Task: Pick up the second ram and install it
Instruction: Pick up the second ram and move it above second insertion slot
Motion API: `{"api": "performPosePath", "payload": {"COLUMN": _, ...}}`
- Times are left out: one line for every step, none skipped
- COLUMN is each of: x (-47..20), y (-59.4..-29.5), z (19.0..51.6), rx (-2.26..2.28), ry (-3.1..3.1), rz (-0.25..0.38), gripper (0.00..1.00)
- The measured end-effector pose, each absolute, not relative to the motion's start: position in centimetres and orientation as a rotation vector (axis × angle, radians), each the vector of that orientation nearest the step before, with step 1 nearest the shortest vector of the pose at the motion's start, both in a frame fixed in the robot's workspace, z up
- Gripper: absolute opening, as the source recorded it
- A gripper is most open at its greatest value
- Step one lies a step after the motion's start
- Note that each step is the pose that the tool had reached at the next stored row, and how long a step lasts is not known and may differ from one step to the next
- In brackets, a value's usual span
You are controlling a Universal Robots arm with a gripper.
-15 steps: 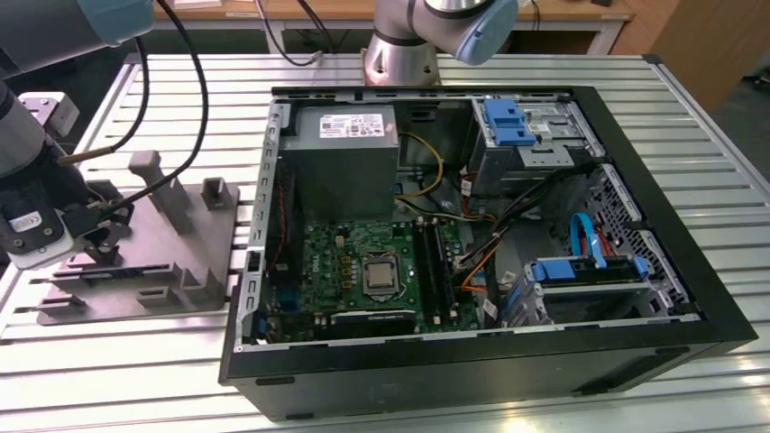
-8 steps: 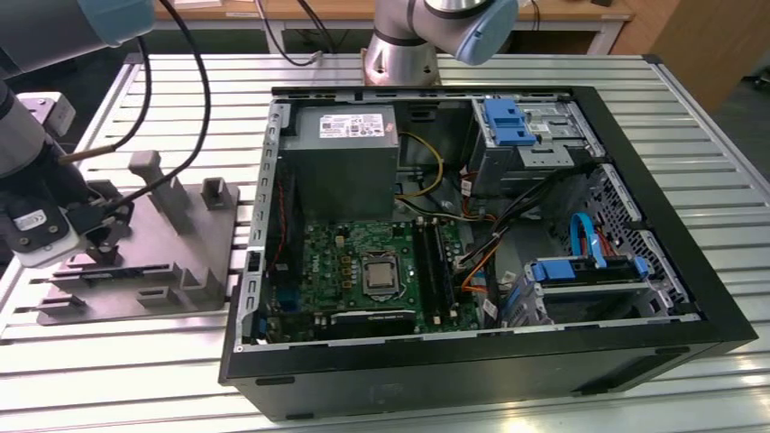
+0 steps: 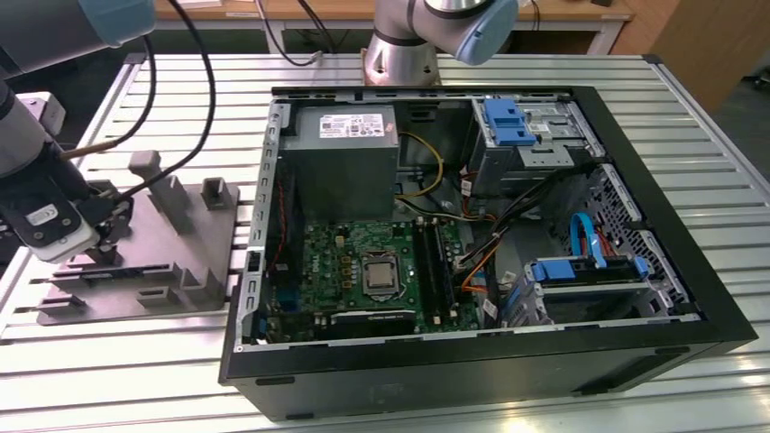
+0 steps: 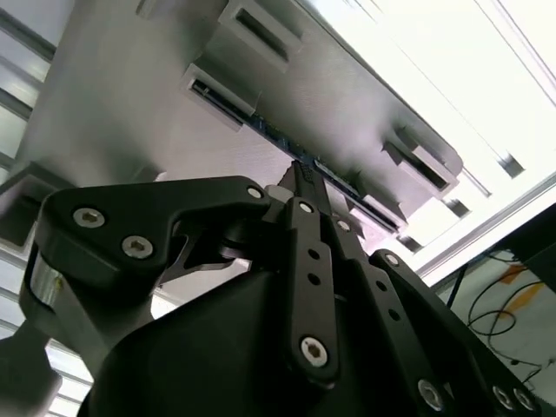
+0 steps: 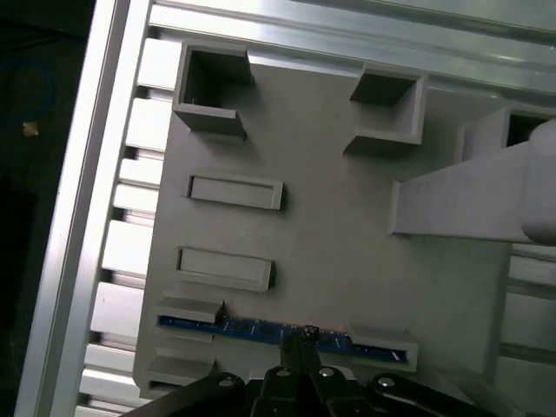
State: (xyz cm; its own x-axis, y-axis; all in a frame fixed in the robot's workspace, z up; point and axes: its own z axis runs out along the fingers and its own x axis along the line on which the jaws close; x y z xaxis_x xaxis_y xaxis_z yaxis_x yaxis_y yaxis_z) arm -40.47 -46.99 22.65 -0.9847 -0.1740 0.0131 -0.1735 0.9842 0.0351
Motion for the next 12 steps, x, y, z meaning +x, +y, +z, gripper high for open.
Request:
{"api": "performPosePath", "payload": {"x": -40.47, "y": -46.99, "z": 22.66, "rx": 0.294, "ry": -3.111, "rz": -0.053, "gripper": 0.11}}
{"api": "performPosePath", "payload": {"x": -40.47, "y": -46.99, "z": 22.65, "rx": 0.316, "ry": -3.108, "rz": -0.052, "gripper": 0.11}}
{"api": "performPosePath", "payload": {"x": -40.47, "y": -46.99, "z": 22.66, "rx": 0.336, "ry": -3.106, "rz": -0.052, "gripper": 0.11}}
{"api": "performPosePath", "payload": {"x": -40.47, "y": -46.99, "z": 22.65, "rx": 0.356, "ry": -3.104, "rz": -0.052, "gripper": 0.11}}
{"api": "performPosePath", "payload": {"x": -40.47, "y": -47.00, "z": 22.66, "rx": 0.377, "ry": -3.101, "rz": -0.052, "gripper": 0.11}}
{"api": "performPosePath", "payload": {"x": -40.47, "y": -46.99, "z": 22.65, "rx": 0.396, "ry": -3.098, "rz": -0.052, "gripper": 0.11}}
{"api": "performPosePath", "payload": {"x": -40.47, "y": -46.99, "z": 22.65, "rx": 0.414, "ry": -3.096, "rz": -0.052, "gripper": 0.11}}
{"api": "performPosePath", "payload": {"x": -40.47, "y": -46.99, "z": 22.66, "rx": 0.432, "ry": -3.093, "rz": -0.051, "gripper": 0.11}}
{"api": "performPosePath", "payload": {"x": -40.47, "y": -46.99, "z": 22.66, "rx": 0.451, "ry": -3.090, "rz": -0.051, "gripper": 0.11}}
{"api": "performPosePath", "payload": {"x": -40.47, "y": -46.99, "z": 22.65, "rx": 0.471, "ry": -3.087, "rz": -0.051, "gripper": 0.11}}
{"api": "performPosePath", "payload": {"x": -40.47, "y": -46.99, "z": 22.65, "rx": 0.491, "ry": -3.084, "rz": -0.051, "gripper": 0.11}}
{"api": "performPosePath", "payload": {"x": -40.47, "y": -46.99, "z": 22.65, "rx": 0.512, "ry": -3.080, "rz": -0.051, "gripper": 0.11}}
